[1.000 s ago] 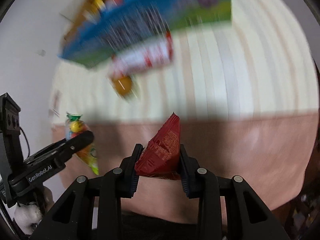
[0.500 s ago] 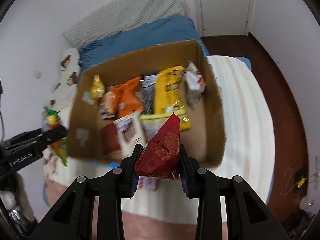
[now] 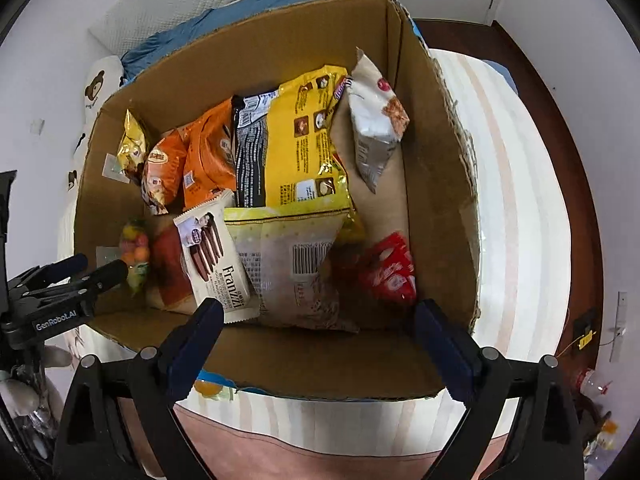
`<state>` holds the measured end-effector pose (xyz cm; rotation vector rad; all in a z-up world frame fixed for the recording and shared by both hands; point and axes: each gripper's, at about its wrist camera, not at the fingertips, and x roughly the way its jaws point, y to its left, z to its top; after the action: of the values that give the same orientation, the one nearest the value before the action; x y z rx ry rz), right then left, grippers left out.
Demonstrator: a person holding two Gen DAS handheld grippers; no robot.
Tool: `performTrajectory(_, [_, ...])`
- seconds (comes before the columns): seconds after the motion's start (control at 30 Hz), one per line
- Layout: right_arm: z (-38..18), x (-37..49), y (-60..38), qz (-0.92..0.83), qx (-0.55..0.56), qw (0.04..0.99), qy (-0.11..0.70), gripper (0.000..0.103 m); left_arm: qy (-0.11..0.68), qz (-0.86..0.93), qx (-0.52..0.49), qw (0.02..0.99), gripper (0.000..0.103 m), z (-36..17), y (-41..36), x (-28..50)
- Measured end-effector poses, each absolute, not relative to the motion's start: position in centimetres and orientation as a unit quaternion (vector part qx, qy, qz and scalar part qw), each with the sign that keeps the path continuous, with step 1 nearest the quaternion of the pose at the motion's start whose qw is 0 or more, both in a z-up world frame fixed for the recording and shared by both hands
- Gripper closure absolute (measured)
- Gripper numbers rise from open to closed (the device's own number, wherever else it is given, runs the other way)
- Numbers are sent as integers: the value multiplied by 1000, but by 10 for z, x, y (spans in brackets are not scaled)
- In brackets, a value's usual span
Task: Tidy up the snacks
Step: 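Lift both tools out of the box back toward the snacks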
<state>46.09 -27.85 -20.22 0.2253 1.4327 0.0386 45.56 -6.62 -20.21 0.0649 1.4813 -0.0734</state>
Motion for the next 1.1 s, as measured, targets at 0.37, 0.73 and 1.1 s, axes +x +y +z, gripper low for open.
performTrajectory(0.37, [-192, 454, -280, 4, 90, 771, 631, 5, 637, -43, 2, 770, 12, -171, -76, 445])
performTrajectory(0.73, [-140, 407, -264, -2, 51, 827, 559, 5, 548, -43, -6, 835, 12, -129, -75, 393])
performTrajectory(1.1, [-86, 345, -256, 4, 46, 869, 494, 5, 476, -40, 1, 879, 12, -76, -76, 333])
